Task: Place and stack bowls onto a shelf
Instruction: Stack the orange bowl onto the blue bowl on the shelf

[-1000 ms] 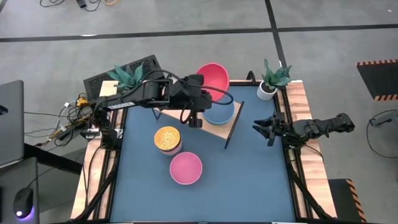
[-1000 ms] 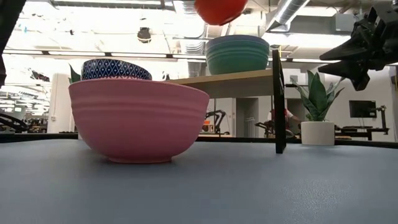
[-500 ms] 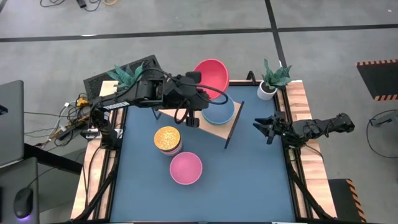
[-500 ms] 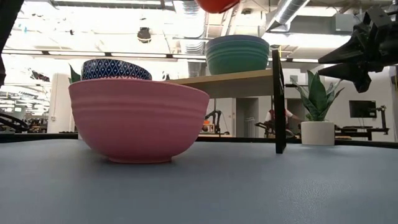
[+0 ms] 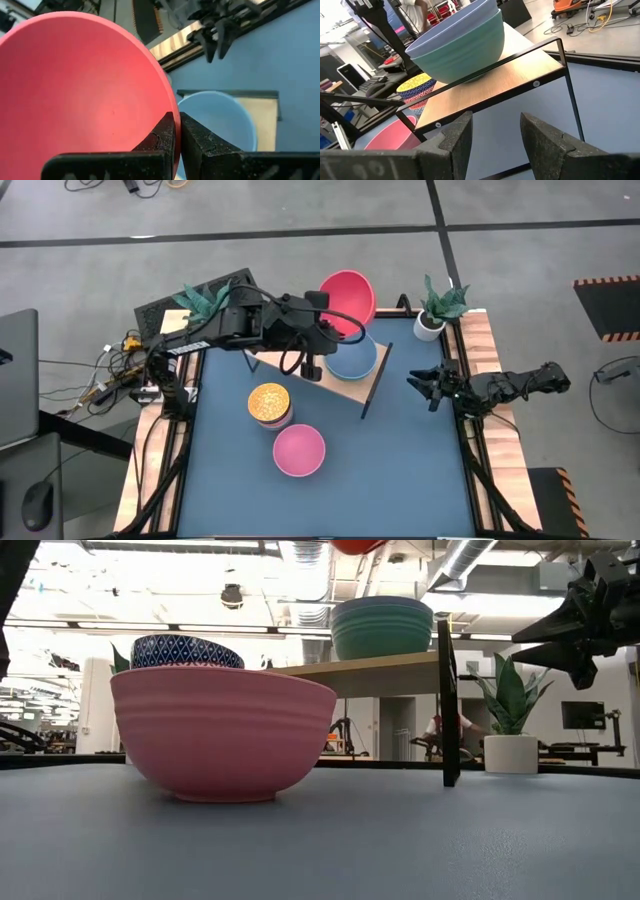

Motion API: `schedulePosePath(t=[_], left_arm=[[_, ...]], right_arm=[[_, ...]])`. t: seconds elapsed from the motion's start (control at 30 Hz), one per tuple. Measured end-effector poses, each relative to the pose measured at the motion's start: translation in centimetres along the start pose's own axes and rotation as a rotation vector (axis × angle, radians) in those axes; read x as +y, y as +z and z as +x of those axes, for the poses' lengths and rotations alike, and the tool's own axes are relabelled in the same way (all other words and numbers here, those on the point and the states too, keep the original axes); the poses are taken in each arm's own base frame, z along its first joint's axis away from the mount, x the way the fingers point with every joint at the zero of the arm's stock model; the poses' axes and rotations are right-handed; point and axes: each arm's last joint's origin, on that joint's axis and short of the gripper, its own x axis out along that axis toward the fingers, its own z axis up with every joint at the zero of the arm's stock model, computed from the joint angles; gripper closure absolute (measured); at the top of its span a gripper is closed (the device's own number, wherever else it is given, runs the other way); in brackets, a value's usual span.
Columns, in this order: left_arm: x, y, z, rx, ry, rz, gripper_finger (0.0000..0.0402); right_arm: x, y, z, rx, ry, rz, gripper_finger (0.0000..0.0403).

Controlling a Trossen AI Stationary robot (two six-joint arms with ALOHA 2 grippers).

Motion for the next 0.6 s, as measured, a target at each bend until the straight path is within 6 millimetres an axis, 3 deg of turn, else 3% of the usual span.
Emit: schedulePosePath(t=[0.47, 0.6], left_arm=[[-1.7, -0.9, 3.8, 0.087, -0.083, 0.129, 0.0401], [-2.7, -1.9, 5.0, 0.144, -0.204, 0.136, 0.0401]], right_arm=[[-0.1, -0.1, 0.0, 0.014, -0.008, -0.008, 0.0212], [-0.1, -0.2, 0.0, 0.021, -0.015, -0.001, 0.0212]])
